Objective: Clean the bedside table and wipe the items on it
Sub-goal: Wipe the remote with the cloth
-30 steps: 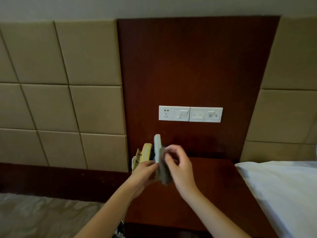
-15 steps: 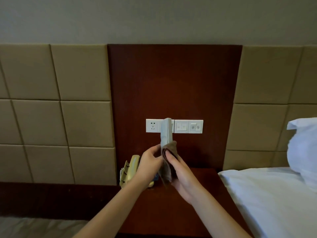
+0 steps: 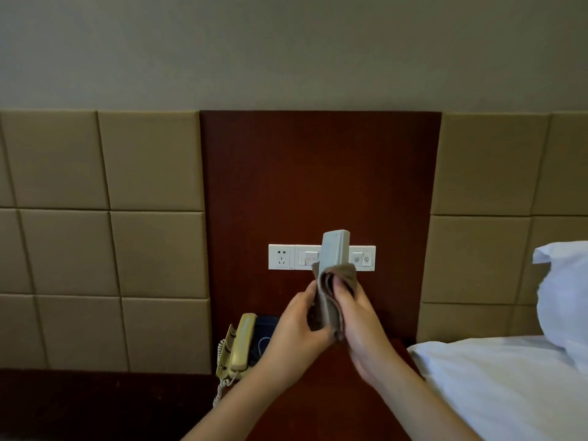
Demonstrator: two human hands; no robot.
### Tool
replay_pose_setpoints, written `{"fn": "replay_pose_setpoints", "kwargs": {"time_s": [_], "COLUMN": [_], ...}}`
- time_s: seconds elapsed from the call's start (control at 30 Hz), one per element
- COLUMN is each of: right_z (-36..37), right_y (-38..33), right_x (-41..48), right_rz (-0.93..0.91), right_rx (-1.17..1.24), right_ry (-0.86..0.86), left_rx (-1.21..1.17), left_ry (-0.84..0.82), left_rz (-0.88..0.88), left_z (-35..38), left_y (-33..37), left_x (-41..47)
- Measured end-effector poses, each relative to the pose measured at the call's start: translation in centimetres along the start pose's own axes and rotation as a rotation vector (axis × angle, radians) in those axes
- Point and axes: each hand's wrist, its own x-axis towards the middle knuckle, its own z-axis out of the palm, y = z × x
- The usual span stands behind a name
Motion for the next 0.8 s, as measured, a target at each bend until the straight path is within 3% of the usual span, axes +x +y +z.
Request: {"fn": "replay_pose_setpoints", "kwargs": {"time_s": [0.2,0.4,0.57,0.8], "right_z": [0.3,0.8,0.8,1.5], "right_y": [-3.9,-3.0,-2.7,-5.7], "right_x": [2.7,1.4,0.7,2.9], "right_rz": [-0.142,-0.114,-0.103,-0.275], "right_rx": [-0.084,-0.056,-0.019,-0.091], "right_ry": [-0.004,-0.141,-0.114,0.046], "left_rx": [-0.038,-0.023,0.090,0.090], "left_ry": [0.020,0.127,0.113,0.114], "left_rz": [-0.006,0.054,0.111,0.133], "left_z": [0.2,-2.3,-2.3,-0.9], "left_y": [0.7,1.7,2.0,2.8], "left_x": [0.2,1.9,2.0,1.7]}}
